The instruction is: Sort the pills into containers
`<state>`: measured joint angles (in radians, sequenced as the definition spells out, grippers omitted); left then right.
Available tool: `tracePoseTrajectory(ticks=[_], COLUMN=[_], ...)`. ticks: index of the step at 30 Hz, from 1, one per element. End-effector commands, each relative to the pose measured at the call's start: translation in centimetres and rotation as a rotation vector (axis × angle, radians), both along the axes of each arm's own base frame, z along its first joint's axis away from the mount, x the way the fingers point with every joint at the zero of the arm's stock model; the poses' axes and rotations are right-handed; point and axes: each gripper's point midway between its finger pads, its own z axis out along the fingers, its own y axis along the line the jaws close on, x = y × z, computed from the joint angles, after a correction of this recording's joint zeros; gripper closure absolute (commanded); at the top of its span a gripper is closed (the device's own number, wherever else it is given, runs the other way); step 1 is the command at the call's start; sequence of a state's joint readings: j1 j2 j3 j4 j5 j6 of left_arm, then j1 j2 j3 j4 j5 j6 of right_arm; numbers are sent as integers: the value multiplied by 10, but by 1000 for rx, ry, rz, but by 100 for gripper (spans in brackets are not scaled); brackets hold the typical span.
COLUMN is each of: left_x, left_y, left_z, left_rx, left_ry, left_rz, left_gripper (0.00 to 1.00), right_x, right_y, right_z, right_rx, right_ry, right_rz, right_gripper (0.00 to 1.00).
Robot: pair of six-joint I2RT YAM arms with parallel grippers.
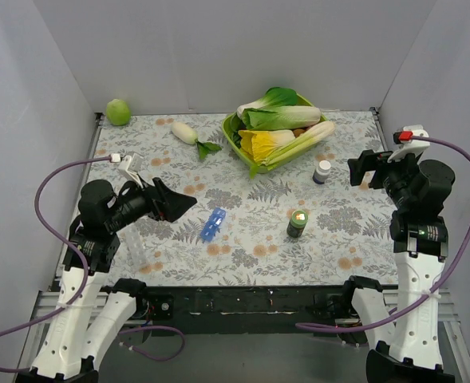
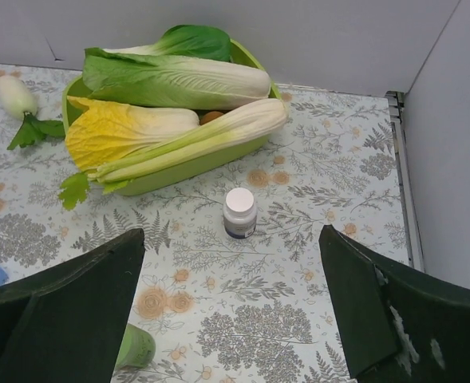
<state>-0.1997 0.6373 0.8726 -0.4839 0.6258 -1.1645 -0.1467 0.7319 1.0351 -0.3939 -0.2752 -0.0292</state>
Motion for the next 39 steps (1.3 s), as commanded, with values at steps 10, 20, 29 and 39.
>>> tracePoseTrajectory(ticks=[10, 20, 29, 39], left_x=[6, 28, 39, 50], left_y=[-11, -29, -30, -44], left_z=[-29, -116, -213, -246], left_rx=[29, 307, 726, 871], left_ry=[70, 267, 429, 404], left_rz=[-51, 8, 163, 220], left_gripper=[2, 2, 2, 10], right_x=[-27, -73, -79, -78], right_y=[56, 100, 105, 108], right_z=[-46, -99, -109, -107], right_rx=[-204, -252, -265, -236], right_ry=[6, -51, -68, -72], right_rz=[481, 909, 974, 992], right_gripper=[2, 2, 2, 2])
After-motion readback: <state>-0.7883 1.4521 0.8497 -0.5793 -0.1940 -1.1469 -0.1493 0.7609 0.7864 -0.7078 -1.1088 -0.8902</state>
